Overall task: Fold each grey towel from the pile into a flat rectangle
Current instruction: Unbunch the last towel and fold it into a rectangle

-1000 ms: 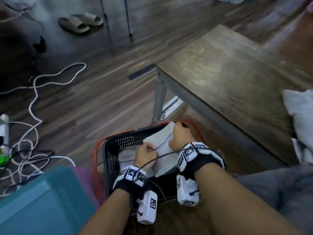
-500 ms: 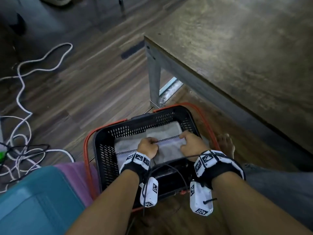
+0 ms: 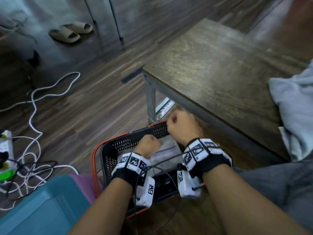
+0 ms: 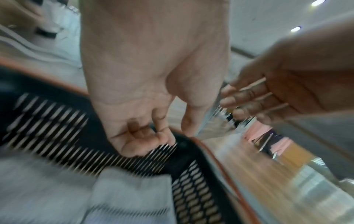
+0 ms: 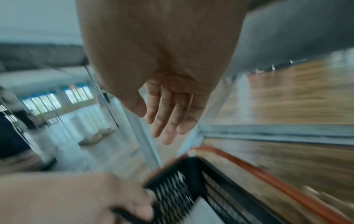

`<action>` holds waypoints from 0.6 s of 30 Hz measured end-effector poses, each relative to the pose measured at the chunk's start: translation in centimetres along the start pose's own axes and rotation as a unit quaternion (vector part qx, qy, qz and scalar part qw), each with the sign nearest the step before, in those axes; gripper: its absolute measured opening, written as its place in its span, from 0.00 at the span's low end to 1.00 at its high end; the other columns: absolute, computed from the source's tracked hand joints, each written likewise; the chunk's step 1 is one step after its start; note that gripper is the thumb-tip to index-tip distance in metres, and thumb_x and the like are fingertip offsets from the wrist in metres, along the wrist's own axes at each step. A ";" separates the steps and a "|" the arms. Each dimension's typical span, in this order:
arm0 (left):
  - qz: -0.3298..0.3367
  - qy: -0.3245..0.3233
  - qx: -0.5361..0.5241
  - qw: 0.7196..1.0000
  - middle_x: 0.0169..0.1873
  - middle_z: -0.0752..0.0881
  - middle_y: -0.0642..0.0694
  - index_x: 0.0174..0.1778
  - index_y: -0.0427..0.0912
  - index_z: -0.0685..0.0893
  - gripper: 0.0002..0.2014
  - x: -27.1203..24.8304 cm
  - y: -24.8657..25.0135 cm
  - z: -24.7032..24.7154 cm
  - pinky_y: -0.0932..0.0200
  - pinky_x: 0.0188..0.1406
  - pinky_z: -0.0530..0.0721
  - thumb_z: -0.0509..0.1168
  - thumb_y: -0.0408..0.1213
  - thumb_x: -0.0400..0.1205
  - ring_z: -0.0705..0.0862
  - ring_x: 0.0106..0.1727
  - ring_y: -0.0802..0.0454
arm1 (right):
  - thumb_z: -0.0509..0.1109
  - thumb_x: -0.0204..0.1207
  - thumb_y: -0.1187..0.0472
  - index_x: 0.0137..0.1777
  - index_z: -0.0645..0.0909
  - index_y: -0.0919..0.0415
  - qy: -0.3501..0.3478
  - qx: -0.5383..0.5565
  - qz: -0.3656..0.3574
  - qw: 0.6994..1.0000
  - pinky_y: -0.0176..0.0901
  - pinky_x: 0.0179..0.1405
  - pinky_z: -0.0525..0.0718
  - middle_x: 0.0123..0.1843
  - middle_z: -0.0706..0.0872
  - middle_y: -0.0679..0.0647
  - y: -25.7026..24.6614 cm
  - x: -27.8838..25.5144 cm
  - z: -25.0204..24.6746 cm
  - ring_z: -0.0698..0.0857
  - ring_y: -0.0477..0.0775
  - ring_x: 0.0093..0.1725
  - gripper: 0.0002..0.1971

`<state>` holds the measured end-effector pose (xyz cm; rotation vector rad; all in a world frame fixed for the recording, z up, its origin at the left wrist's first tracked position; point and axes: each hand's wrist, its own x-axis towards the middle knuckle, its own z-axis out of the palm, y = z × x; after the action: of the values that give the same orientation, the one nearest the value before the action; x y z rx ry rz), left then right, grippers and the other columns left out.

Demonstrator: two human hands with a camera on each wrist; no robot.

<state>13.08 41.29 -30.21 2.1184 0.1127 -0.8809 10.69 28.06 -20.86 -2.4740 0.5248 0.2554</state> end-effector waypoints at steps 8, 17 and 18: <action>0.265 0.040 0.025 0.963 0.22 0.74 0.46 0.25 0.42 0.72 0.18 -7.6 17.7 -3.0 0.58 0.32 0.73 0.64 0.39 0.82 0.74 0.26 0.48 | 0.63 0.77 0.47 0.45 0.83 0.54 0.225 -0.043 -0.169 0.959 0.51 0.48 0.86 0.44 0.88 0.50 -5.0 -5.2 -20.2 0.86 0.57 0.47 0.13; 0.403 -0.112 0.270 0.867 0.36 0.82 0.36 0.44 0.36 0.78 0.12 -13.1 32.9 5.9 0.59 0.26 0.81 0.62 0.43 0.82 0.85 0.34 0.42 | 0.69 0.83 0.58 0.50 0.84 0.62 0.192 0.024 -0.087 0.977 0.42 0.37 0.85 0.43 0.92 0.58 10.5 -10.2 -31.7 0.91 0.60 0.42 0.08; 0.389 -0.129 0.303 0.861 0.39 0.83 0.34 0.48 0.33 0.79 0.12 -12.7 33.1 7.4 0.57 0.28 0.82 0.61 0.41 0.83 0.86 0.37 0.39 | 0.68 0.83 0.59 0.52 0.84 0.61 0.176 0.041 -0.063 0.982 0.41 0.35 0.84 0.46 0.92 0.58 13.1 -10.2 -31.3 0.91 0.59 0.43 0.06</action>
<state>11.48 16.79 -3.58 2.2466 -1.2241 -0.7217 -2.17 3.11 0.70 -2.4695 0.5073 -0.2548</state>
